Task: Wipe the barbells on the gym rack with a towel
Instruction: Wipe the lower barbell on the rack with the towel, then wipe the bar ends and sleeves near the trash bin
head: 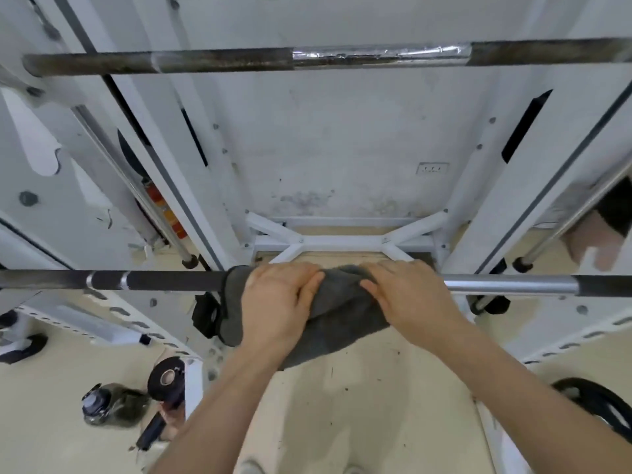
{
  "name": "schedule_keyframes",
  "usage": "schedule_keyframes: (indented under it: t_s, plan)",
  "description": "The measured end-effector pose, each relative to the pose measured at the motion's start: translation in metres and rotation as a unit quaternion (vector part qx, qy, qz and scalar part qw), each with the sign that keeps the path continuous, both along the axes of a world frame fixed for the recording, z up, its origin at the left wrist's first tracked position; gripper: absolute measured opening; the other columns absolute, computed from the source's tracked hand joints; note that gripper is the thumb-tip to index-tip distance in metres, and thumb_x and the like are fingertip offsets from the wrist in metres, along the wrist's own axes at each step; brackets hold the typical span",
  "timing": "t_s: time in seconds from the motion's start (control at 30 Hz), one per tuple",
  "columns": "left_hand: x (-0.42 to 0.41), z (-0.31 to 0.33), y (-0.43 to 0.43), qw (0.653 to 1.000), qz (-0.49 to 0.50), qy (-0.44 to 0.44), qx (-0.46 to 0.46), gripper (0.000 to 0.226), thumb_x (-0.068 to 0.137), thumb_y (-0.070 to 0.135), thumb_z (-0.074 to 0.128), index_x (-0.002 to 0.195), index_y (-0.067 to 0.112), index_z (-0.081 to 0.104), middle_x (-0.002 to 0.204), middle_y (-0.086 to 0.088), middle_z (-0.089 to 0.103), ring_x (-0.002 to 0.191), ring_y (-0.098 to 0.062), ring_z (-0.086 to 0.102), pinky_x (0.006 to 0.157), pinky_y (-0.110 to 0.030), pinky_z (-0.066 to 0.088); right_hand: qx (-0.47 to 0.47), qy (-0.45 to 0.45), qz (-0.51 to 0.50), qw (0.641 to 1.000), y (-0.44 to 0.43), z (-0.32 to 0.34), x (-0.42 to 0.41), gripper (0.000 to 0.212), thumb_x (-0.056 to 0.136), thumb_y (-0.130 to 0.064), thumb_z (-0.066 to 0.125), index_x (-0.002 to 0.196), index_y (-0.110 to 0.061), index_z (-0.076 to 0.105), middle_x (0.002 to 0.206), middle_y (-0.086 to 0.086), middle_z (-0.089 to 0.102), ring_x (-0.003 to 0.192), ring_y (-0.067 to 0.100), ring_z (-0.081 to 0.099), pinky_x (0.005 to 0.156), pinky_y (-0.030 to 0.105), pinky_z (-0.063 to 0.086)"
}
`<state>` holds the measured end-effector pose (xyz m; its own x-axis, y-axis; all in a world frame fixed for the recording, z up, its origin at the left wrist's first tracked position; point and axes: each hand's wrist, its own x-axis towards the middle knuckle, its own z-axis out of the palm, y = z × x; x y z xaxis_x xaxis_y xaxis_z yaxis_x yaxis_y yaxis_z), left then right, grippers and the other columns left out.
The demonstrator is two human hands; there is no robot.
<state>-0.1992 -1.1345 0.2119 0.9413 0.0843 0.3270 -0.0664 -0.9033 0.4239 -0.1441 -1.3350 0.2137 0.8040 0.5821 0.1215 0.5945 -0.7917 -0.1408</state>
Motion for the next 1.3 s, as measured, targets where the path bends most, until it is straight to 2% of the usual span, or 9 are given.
schedule_keyframes:
  t_s: [0.17, 0.33, 0.5, 0.67, 1.0, 1.07, 1.17, 1.23, 1.3]
  plan:
    - [0.035, 0.005, -0.124, 0.989, -0.142, 0.019, 0.042, 0.041, 0.095, 0.048, 0.032, 0.111, 0.035, 0.068, 0.098, 0.012, 0.073, 0.089, -0.016, 0.067, 0.081, -0.032, 0.047, -0.026, -0.035, -0.187, 0.981, -0.148, 0.005, 0.006, 0.048, 0.099, -0.045, 0.021, 0.113, -0.03, 0.064, 0.104, -0.008, 0.07, 0.102, 0.019, 0.062, 0.097, 0.038, 0.036]
    - [0.057, 0.015, -0.15, 0.966, -0.151, 0.201, 0.057, 0.036, 0.1, 0.044, 0.035, 0.129, 0.028, 0.051, 0.119, -0.001, 0.062, 0.113, -0.026, 0.057, 0.095, -0.036, 0.043, -0.011, -0.076, -0.237, 0.968, -0.137, 0.008, 0.008, 0.043, 0.101, -0.04, 0.023, 0.094, -0.023, 0.062, 0.082, 0.001, 0.07, 0.08, 0.028, 0.065, 0.081, 0.037, 0.043]
    - [0.055, 0.02, -0.074, 0.998, -0.042, 0.025, -0.045, 0.029, 0.1, 0.037, 0.042, 0.107, 0.023, 0.067, 0.094, -0.003, 0.073, 0.089, -0.026, 0.065, 0.076, -0.032, 0.046, 0.047, -0.003, -0.147, 0.988, -0.058, 0.027, 0.019, 0.042, 0.103, -0.043, 0.026, 0.113, -0.016, 0.057, 0.096, 0.009, 0.068, 0.088, 0.031, 0.062, 0.068, 0.036, 0.042]
    - [0.095, 0.092, -0.022, 0.992, -0.037, -0.04, -0.111, 0.026, 0.096, 0.04, 0.05, 0.095, 0.023, 0.07, 0.089, 0.0, 0.072, 0.087, -0.022, 0.063, 0.07, -0.029, 0.042, 0.142, -0.04, -0.099, 0.984, -0.03, 0.104, 0.071, 0.039, 0.101, -0.044, 0.034, 0.091, -0.014, 0.057, 0.086, 0.011, 0.066, 0.085, 0.033, 0.06, 0.069, 0.038, 0.045]
    - [0.037, 0.234, 0.007, 0.929, -0.181, -0.262, -0.188, 0.012, 0.093, 0.037, 0.058, 0.082, 0.039, 0.063, 0.069, 0.026, 0.06, 0.072, 0.004, 0.056, 0.067, -0.014, 0.041, 0.194, -0.407, -0.056, 0.891, -0.012, 0.238, 0.027, 0.044, 0.1, -0.041, 0.037, 0.102, -0.007, 0.064, 0.085, 0.01, 0.068, 0.076, 0.033, 0.061, 0.062, 0.043, 0.048]
    - [0.021, 0.212, 0.007, 0.939, -0.218, -0.184, -0.192, 0.016, 0.093, 0.038, 0.057, 0.079, 0.034, 0.065, 0.071, 0.018, 0.065, 0.071, -0.002, 0.059, 0.066, -0.021, 0.046, 0.172, -0.355, -0.046, 0.918, -0.02, 0.207, 0.004, 0.044, 0.099, -0.041, 0.037, 0.102, -0.008, 0.066, 0.084, 0.008, 0.068, 0.075, 0.031, 0.063, 0.062, 0.043, 0.051]
    - [0.008, 0.153, 0.012, 0.943, -0.289, 0.114, -0.122, 0.042, 0.094, 0.049, 0.046, 0.074, 0.015, 0.058, 0.062, 0.001, 0.056, 0.06, -0.014, 0.054, 0.068, -0.046, 0.048, 0.023, -0.128, -0.078, 0.988, -0.027, 0.135, -0.024, 0.048, 0.095, -0.053, 0.027, 0.099, -0.022, 0.064, 0.084, -0.003, 0.067, 0.077, 0.023, 0.065, 0.066, 0.042, 0.053]
    - [0.006, 0.115, 0.011, 0.896, -0.338, 0.287, -0.012, 0.047, 0.095, 0.055, 0.04, 0.07, 0.017, 0.052, 0.062, 0.003, 0.057, 0.057, -0.011, 0.055, 0.069, -0.047, 0.049, -0.083, 0.075, -0.107, 0.988, -0.033, 0.088, -0.035, 0.036, 0.096, -0.052, 0.032, 0.097, -0.029, 0.06, 0.09, -0.007, 0.064, 0.083, 0.017, 0.062, 0.074, 0.041, 0.052]
    - [0.009, 0.093, 0.002, 0.885, -0.326, 0.321, 0.083, 0.027, 0.094, 0.053, 0.044, 0.088, 0.035, 0.063, 0.085, 0.011, 0.068, 0.078, -0.008, 0.064, 0.081, -0.039, 0.052, -0.125, 0.208, -0.111, 0.964, -0.037, 0.06, -0.045, 0.023, 0.098, -0.043, 0.041, 0.108, -0.035, 0.059, 0.101, -0.008, 0.059, 0.093, 0.015, 0.059, 0.082, 0.038, 0.051]
